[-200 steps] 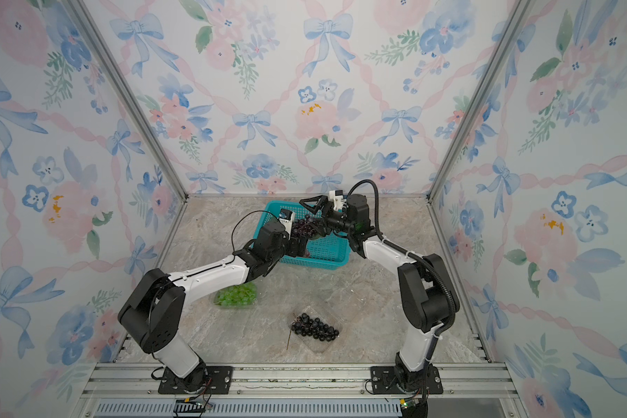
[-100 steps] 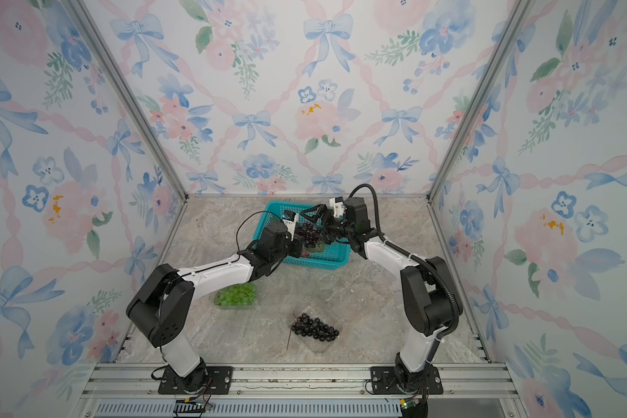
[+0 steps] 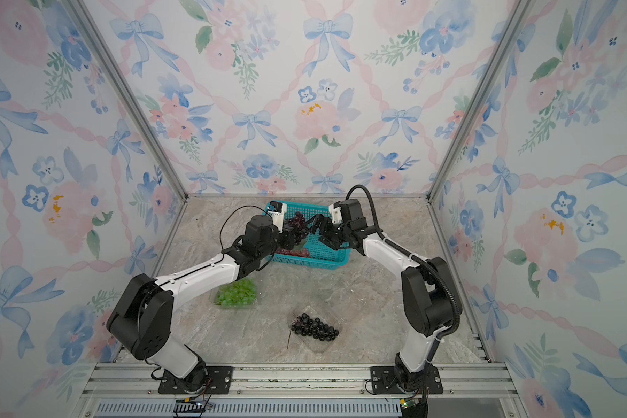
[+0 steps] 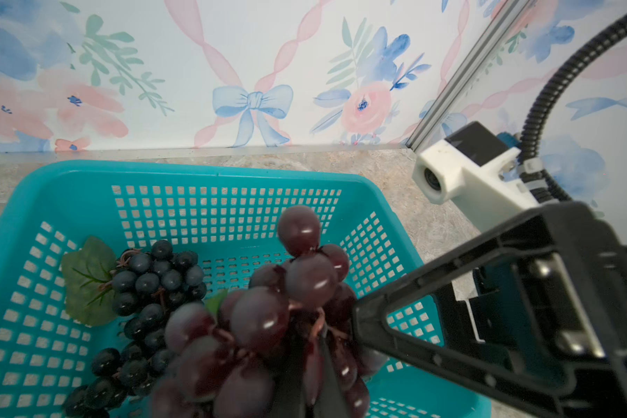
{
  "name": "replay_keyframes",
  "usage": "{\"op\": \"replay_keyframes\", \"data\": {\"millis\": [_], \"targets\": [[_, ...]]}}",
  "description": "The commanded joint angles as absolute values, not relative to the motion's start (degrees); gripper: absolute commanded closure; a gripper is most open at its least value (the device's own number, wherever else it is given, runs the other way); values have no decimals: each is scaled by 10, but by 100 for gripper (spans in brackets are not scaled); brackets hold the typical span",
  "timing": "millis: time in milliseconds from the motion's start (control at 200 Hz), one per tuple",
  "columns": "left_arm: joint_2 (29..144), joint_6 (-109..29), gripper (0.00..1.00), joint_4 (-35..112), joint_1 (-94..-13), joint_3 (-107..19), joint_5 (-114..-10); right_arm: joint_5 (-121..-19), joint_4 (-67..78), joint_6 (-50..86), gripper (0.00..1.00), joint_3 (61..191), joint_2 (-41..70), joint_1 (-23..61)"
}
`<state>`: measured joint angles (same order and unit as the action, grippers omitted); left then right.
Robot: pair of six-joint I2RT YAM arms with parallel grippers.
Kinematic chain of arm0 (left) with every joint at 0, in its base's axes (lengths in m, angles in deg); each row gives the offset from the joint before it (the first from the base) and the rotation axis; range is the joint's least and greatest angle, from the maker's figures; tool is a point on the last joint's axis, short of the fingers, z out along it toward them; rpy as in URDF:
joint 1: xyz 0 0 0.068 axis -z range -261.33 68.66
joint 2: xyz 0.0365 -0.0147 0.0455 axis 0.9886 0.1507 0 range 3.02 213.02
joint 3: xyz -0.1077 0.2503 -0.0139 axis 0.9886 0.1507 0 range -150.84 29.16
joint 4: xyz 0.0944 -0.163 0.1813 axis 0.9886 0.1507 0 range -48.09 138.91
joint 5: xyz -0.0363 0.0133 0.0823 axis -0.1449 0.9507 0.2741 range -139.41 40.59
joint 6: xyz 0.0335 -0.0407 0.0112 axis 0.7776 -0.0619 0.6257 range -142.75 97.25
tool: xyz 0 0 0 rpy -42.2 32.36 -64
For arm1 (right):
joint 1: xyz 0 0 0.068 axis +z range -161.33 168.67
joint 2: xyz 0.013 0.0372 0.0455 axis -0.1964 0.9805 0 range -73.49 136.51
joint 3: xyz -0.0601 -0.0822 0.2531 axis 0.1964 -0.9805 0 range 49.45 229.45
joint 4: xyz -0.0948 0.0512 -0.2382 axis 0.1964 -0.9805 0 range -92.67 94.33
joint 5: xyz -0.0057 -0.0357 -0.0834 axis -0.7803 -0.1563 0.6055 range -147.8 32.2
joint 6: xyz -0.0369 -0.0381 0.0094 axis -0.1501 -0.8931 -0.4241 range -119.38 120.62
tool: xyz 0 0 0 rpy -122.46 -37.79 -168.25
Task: Pack grapes into containers
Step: Adjust the grape.
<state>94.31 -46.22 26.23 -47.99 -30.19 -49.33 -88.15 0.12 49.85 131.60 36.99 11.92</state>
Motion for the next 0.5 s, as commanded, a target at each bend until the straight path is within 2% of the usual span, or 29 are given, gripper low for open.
{"op": "replay_keyframes", "data": {"millis": [0, 495], "targets": [[911, -483, 100, 233, -491, -294, -508, -867, -23, 485, 3, 1310, 383, 110], [908, -499, 100, 240, -494, -294, -564, -859, -16, 479, 3, 1277, 304, 99]]}}
